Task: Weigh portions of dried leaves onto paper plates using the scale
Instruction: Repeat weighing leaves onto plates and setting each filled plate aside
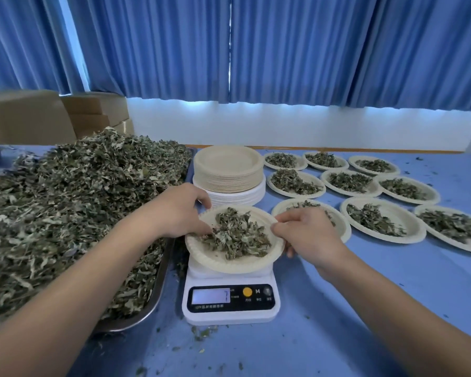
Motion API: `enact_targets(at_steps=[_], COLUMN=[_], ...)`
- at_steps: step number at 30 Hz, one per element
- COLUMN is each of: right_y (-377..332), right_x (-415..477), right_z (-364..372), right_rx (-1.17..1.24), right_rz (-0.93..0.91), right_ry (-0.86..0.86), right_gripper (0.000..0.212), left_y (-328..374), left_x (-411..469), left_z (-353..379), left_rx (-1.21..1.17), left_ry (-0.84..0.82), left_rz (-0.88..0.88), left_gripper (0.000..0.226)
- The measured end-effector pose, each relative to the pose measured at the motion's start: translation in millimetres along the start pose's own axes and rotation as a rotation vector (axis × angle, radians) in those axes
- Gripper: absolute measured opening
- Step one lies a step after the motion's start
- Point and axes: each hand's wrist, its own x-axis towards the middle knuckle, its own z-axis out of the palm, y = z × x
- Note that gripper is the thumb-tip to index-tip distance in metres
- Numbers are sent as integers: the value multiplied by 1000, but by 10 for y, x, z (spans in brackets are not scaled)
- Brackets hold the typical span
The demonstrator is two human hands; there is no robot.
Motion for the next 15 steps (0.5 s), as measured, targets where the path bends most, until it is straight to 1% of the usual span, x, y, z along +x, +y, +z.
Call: enact_targets(at_steps=[3,5,8,11,13,15], right_y=[-50,-77,-83,-20,69,178], right_x=[27,45,82,56,12,-26], right_z=[-136,-297,-635,-945,-1143,-1391], right_rx=[24,24,16,-47,-78,-66], right_rz=[-2,3,2,-1,18,54], right_ry=[27,24,42,87,104,142], right_gripper=[6,12,18,13,9,8], left_y=[62,181,534,975,1244,1496], left_x=[18,37,83,166,255,386], left_z=[-9,10,128,269,331,395], left_rx=[-36,-38,-37,42,42,-38], left_ry=[62,121,194,285,292,252], left_rz=[-15,-5,23,33,37,80], left_gripper=[50,47,63,71,73,69])
